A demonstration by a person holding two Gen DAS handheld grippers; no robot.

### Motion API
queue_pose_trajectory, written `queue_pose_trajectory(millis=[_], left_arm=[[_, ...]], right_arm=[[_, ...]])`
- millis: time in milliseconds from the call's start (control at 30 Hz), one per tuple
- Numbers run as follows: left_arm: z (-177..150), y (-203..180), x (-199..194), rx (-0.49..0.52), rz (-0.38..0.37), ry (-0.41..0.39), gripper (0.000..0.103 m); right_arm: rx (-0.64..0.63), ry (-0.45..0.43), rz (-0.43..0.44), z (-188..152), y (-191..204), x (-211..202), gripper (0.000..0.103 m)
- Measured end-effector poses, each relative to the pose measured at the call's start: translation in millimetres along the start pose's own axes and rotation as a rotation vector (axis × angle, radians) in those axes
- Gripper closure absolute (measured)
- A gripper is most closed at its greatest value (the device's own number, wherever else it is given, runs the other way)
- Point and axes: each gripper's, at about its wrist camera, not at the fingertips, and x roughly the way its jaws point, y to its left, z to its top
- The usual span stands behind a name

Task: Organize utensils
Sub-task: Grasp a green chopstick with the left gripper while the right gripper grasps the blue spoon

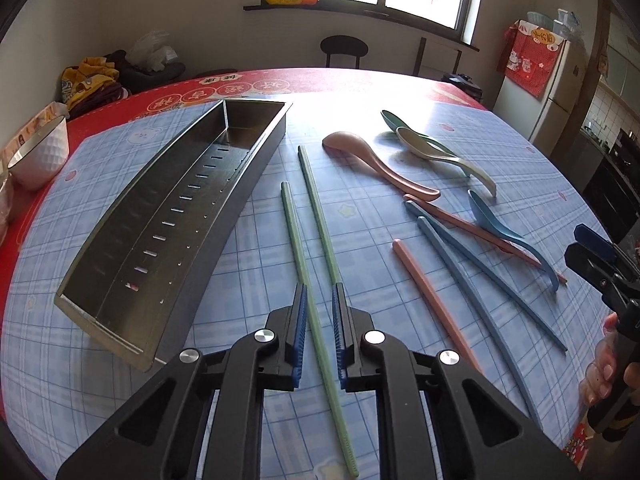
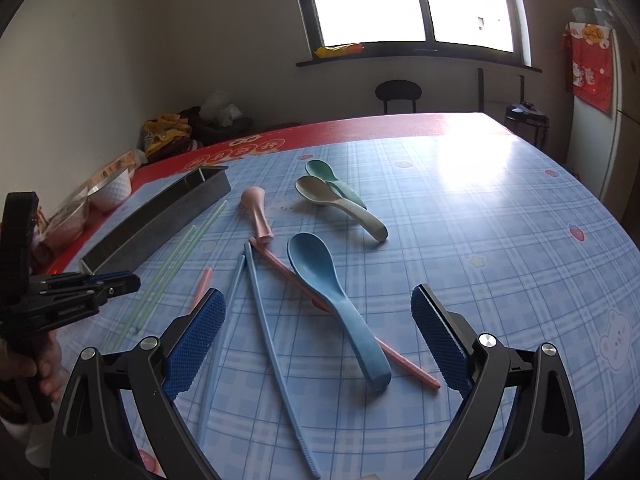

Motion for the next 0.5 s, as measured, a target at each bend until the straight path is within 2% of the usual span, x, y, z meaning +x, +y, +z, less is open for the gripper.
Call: queue_pose_trajectory(millis=[300, 400, 500], left_arm=[[15.0, 3.0, 32.4, -0.010, 0.056, 0.087, 0.091], [17.5, -0.2, 35.4, 0.020, 0.088, 0.084, 0.091], [15.7, -2.4, 34.5, 0.045, 0.083, 0.081, 0.095]], right_arm=[[0.010, 0.038, 0.047, 0.9, -3.5, 9.6, 0.012], [0.008, 0.044, 0.057, -0.2, -3.2, 10.7, 0.012], [0.014, 0.051, 0.070, -0.5, -4.9, 12.5, 0.012]])
